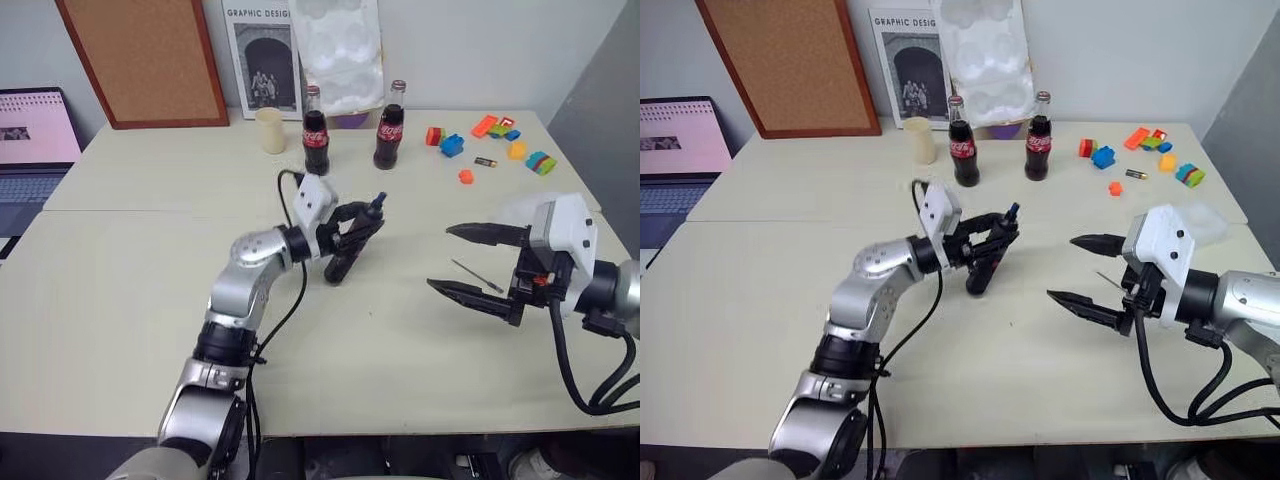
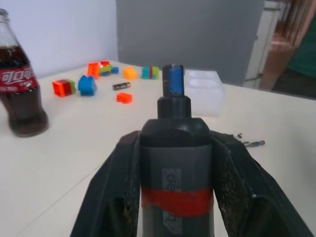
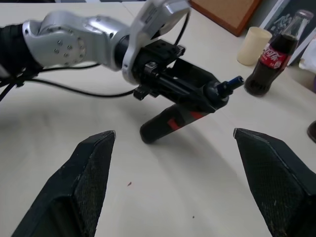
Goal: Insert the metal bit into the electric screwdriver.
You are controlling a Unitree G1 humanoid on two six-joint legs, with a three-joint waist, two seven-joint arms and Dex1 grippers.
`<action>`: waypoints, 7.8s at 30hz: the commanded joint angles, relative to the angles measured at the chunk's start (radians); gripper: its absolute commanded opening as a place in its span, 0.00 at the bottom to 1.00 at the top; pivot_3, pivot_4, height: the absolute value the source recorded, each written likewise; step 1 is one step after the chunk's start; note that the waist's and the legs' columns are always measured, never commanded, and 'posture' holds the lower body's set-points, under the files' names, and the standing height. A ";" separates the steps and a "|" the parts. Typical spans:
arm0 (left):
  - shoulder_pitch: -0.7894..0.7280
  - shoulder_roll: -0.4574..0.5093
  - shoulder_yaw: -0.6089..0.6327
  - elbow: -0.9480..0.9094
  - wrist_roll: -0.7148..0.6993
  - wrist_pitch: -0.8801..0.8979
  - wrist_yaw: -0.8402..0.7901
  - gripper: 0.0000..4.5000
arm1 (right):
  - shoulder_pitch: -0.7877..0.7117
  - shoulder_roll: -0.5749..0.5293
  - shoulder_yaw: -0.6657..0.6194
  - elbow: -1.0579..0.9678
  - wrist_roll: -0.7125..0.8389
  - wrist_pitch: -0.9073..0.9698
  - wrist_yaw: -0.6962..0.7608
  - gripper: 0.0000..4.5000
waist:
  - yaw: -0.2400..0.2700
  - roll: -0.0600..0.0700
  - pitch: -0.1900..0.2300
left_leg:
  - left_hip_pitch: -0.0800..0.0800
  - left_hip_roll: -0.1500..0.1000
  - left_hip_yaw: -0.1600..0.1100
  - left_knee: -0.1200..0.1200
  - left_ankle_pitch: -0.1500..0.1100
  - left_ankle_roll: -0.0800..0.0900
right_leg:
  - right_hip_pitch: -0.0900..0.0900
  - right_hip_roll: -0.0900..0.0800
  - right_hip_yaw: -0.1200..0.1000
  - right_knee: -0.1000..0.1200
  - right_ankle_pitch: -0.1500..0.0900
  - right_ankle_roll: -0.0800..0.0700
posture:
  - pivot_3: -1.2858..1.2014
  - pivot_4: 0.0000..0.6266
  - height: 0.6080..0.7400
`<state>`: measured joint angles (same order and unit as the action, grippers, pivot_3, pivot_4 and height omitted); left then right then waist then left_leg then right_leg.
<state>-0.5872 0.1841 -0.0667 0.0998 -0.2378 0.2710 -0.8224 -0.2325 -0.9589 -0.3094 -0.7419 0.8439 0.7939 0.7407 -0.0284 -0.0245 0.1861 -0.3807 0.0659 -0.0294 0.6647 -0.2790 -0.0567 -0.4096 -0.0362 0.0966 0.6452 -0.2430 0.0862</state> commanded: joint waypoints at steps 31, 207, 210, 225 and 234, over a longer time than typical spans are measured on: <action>0.207 0.075 0.063 -0.337 -0.067 -0.026 0.292 0.36 | -0.080 -0.094 0.102 0.109 -0.141 -0.085 0.125 0.89 | -0.017 0.000 -0.003 | 0.013 -0.001 0.002 -0.002 0.001 0.001 | 0.009 0.001 0.003 -0.001 -0.003 -0.004 | 0.52 0.24 1.00; 0.196 0.190 -0.124 -0.304 -0.151 -0.035 -0.127 0.36 | -0.116 0.415 0.266 0.193 0.011 -0.162 -0.068 0.00 | -0.005 0.002 -0.002 | 0.001 -0.001 -0.002 -0.003 0.001 0.002 | -0.001 0.001 0.000 -0.001 -0.001 -0.007 | 0.52 0.24 1.00; 0.194 0.190 -0.119 -0.305 -0.154 -0.036 -0.124 0.36 | -0.124 0.410 0.251 0.210 0.035 -0.147 -0.075 0.00 | -0.005 0.002 -0.002 | 0.001 -0.001 -0.002 -0.003 0.001 0.002 | -0.001 0.001 0.000 -0.001 -0.001 -0.008 | 0.52 0.24 1.00; 0.201 0.192 -0.099 -0.313 -0.170 -0.025 -0.111 0.36 | -0.126 0.392 0.220 0.190 0.139 -0.085 -0.079 0.00 | -0.005 0.002 -0.002 | 0.001 -0.001 -0.002 -0.003 0.001 0.002 | -0.001 0.001 0.000 -0.001 -0.001 -0.007 | 0.52 0.24 1.00; 0.205 0.190 -0.094 -0.316 -0.174 -0.023 -0.110 0.36 | -0.136 0.359 0.238 0.166 0.155 -0.049 -0.095 0.00 | -0.005 0.002 -0.002 | 0.001 -0.001 -0.002 -0.003 0.001 0.002 | -0.001 0.001 0.000 -0.002 -0.002 -0.007 | 0.52 0.24 1.00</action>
<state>-0.3856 0.3693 -0.1686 -0.2040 -0.4116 0.2456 -0.9436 -0.3727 -0.5782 -0.1074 -0.5491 0.9996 0.6975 0.6487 -0.0332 -0.0229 0.1842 -0.3797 0.0653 -0.0315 0.6620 -0.2781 -0.0547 -0.4103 -0.0347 0.0970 0.6436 -0.2452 0.0799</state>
